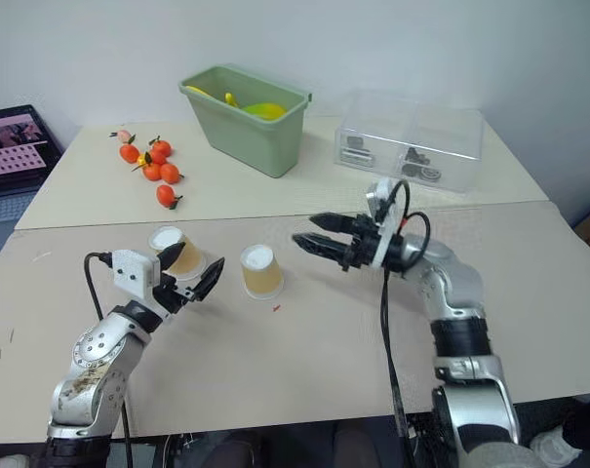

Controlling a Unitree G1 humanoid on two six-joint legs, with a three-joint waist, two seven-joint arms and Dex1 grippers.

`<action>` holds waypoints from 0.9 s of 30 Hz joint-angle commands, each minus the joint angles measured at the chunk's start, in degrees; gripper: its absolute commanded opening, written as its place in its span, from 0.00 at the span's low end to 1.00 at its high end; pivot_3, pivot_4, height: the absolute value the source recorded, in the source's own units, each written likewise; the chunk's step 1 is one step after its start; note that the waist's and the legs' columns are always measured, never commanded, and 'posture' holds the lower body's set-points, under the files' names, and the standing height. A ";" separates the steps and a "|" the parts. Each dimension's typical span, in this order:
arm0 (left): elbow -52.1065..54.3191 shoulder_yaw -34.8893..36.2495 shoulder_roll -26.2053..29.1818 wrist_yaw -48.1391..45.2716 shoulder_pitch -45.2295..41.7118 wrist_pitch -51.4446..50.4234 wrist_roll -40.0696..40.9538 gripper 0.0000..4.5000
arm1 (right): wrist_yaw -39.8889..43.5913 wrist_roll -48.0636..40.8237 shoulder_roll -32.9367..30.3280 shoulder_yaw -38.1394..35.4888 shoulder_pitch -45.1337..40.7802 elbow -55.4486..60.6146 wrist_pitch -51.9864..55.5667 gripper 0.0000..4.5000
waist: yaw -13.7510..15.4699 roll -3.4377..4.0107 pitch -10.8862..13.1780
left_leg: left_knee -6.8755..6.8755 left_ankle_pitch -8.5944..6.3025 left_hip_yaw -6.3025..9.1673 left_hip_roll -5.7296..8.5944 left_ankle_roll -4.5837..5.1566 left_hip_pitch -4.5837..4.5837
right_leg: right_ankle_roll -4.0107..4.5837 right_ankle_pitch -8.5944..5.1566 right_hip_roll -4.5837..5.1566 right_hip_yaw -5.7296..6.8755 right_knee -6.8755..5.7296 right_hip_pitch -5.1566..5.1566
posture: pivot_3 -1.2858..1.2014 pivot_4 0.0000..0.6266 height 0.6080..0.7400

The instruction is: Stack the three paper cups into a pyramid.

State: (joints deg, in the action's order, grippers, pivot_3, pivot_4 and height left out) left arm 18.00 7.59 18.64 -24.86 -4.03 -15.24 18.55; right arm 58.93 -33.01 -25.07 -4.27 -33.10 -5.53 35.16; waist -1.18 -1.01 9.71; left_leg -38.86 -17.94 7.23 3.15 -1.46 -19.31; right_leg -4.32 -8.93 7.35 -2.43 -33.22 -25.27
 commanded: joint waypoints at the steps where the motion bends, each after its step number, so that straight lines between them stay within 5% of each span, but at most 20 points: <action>1: 0.83 -0.21 0.49 -2.22 -1.13 0.48 2.04 1.00 | -3.28 -4.72 -5.61 -9.48 3.51 8.58 2.61 0.98 | 0.17 0.00 0.00 | -0.01 0.00 0.00 0.00 0.00 -0.01 | 0.00 0.00 0.00 0.00 0.00 0.00 | 0.52 0.24 0.99; 6: 3.99 0.41 1.68 -6.00 -0.20 -2.58 7.88 1.00 | -3.23 -6.55 -15.73 -18.95 13.91 12.49 4.40 0.98 | 0.89 -0.01 -0.01 | -0.03 -0.10 -0.02 0.01 0.17 -0.03 | -0.02 -0.01 0.00 0.00 0.06 0.09 | 0.52 0.24 0.99; 10: 8.41 1.15 5.05 -9.81 1.42 -8.68 15.10 1.00 | -4.13 -1.53 -18.78 -18.79 17.90 10.29 -1.05 0.98 | -0.07 -0.03 -0.02 | -0.08 -0.13 -0.13 -0.02 0.23 0.04 | -0.04 -0.01 0.00 -0.03 0.04 0.18 | 0.52 0.24 0.99; 18: 10.05 1.79 14.14 -15.06 0.93 -14.58 18.79 1.00 | -9.93 11.98 -16.38 -9.24 10.72 0.00 -13.80 0.98 | -1.41 0.03 -0.05 | -0.11 -0.12 -0.30 -0.07 0.24 0.32 | -0.06 -0.01 -0.02 -0.15 -0.05 0.38 | 0.52 0.24 0.99; 27: 9.15 0.69 13.83 -14.64 -0.93 -14.00 17.68 1.00 | -11.44 16.65 -11.50 -3.16 0.69 -8.74 -20.09 0.98 | -1.26 0.04 -0.05 | -0.10 -0.11 -0.28 -0.05 0.21 0.09 | -0.07 0.05 -0.02 -0.17 0.05 0.15 | 0.52 0.24 0.99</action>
State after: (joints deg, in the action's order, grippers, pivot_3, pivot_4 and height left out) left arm 25.76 8.25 32.78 -39.75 -4.53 -30.09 36.11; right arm 47.51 -16.92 -36.62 -7.54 -30.73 -13.89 17.56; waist -2.43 -0.98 9.66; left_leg -38.96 -18.05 6.95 3.09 -1.25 -19.22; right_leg -4.38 -8.88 7.34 -2.61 -33.16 -25.14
